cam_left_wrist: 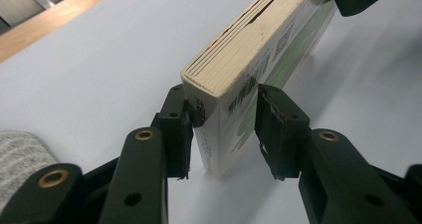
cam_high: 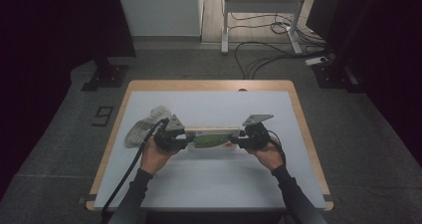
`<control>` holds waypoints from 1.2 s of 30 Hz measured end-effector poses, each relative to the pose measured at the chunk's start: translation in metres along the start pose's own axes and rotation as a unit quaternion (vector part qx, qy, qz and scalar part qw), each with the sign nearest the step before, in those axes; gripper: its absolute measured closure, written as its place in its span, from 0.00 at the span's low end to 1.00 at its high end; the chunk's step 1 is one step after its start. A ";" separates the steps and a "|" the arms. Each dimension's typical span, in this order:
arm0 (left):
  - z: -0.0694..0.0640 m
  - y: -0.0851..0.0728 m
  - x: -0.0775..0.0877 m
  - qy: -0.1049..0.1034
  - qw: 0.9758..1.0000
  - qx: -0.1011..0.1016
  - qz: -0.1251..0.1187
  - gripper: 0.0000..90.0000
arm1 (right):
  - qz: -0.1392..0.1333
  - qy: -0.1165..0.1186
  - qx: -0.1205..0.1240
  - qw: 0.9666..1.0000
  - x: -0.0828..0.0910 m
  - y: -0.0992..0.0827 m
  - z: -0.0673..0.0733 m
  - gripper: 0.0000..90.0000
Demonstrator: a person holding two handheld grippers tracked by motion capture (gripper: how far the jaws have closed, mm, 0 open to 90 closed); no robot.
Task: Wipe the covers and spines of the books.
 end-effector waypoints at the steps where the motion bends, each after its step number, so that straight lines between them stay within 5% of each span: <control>1: 0.002 0.000 -0.001 0.001 1.000 0.001 -0.001 0.65 | -0.002 -0.001 0.001 1.000 -0.001 0.002 -0.001 0.66; 7: 0.009 -0.003 -0.005 0.011 1.000 -0.003 0.010 0.65 | -0.005 -0.006 -0.005 1.000 -0.009 0.005 -0.004 0.66; 19: 0.001 -0.008 -0.002 0.006 1.000 -0.009 0.026 0.63 | 0.001 0.007 -0.017 1.000 -0.007 -0.001 0.002 0.62; 36: -0.019 -0.021 0.002 -0.042 0.999 0.023 0.022 0.46 | 0.016 0.020 -0.008 1.000 0.004 -0.013 0.018 0.42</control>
Point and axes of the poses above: each handheld gripper's, and its own axes: x roughly backward along the jaws, y roughly out of its top, z roughly to its left, the point moved 8 cm from there along -x, roughly forward along the jaws, and after that the axes turned 5 degrees about -x, right-handed, at the moved point
